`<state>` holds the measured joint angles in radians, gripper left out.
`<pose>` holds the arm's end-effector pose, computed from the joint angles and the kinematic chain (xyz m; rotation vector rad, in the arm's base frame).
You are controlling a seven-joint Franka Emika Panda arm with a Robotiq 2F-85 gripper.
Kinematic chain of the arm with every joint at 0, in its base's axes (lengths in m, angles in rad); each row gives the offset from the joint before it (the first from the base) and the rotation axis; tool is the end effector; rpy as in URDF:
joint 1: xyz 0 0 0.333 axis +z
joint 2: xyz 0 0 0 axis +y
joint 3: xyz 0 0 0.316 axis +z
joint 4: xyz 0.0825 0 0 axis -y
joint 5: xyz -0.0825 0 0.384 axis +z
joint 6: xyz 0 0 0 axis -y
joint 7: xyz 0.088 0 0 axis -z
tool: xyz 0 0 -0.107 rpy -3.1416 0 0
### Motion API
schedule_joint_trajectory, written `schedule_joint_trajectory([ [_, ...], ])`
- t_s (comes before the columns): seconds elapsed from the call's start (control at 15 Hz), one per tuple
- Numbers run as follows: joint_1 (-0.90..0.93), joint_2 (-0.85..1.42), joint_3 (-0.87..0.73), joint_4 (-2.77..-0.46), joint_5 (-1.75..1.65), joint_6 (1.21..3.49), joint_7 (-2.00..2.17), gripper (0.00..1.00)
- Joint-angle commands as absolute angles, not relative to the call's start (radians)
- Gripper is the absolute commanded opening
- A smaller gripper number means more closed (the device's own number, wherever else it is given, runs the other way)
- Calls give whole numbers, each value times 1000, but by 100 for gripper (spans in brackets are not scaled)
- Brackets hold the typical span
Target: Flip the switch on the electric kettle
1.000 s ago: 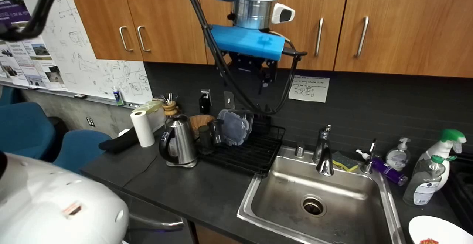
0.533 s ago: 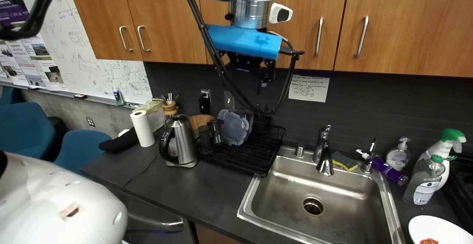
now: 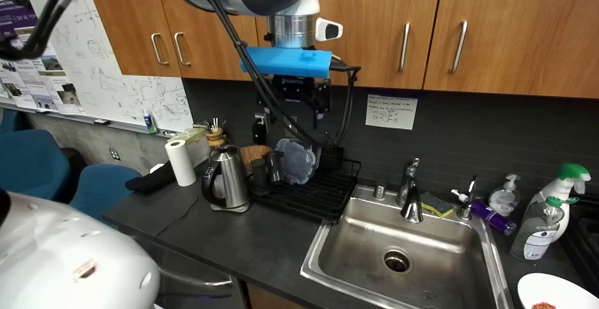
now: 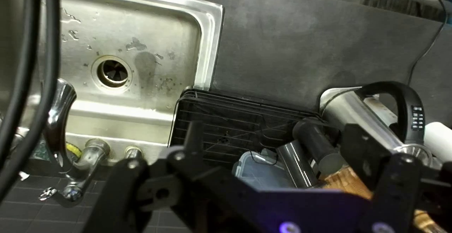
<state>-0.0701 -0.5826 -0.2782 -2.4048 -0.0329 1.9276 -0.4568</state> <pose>0.3626 -0.1462 0.5201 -3.0473 -0.2383 -0.1936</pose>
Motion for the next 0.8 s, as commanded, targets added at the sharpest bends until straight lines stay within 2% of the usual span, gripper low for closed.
schedule_joint_trajectory([
  [0.0, -88, -603, -233, -2438, -89, 1937, -430, 100],
  [0.73, -60, -575, -122, -2489, -249, 1995, -397, 100],
])
